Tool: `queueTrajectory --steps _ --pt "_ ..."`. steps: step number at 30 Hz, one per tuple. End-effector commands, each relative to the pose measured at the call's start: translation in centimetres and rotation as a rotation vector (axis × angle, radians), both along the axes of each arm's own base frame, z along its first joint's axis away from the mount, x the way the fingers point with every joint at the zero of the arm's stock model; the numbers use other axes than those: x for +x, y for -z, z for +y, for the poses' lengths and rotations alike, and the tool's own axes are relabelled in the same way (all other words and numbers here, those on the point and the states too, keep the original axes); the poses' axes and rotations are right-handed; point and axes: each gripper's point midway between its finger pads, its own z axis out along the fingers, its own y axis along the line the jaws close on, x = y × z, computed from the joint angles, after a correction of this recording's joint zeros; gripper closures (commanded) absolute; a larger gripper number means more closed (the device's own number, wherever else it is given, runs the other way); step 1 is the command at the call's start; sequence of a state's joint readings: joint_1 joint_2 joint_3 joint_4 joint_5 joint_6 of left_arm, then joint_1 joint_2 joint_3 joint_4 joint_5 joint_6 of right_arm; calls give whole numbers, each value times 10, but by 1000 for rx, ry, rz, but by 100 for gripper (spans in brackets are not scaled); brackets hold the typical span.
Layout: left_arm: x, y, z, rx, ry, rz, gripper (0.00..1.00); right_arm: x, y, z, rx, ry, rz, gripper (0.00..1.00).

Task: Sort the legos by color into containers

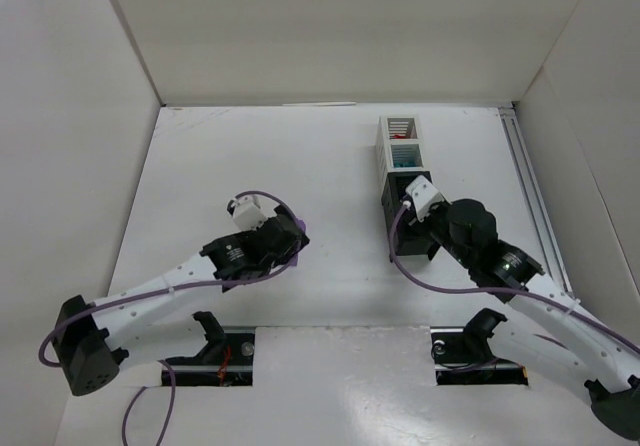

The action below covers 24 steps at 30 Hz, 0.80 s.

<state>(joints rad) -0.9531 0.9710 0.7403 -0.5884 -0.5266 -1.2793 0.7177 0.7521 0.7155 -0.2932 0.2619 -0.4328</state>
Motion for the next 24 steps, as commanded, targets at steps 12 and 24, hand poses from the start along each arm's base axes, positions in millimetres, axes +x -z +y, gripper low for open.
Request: queueTrajectory --steps 12,24 --pt "62 2 -29 14 -2 24 1 -1 33 -23 -161 -20 107 46" --pt "92 40 -42 62 -32 113 1 -6 20 -27 -144 -19 81 14"
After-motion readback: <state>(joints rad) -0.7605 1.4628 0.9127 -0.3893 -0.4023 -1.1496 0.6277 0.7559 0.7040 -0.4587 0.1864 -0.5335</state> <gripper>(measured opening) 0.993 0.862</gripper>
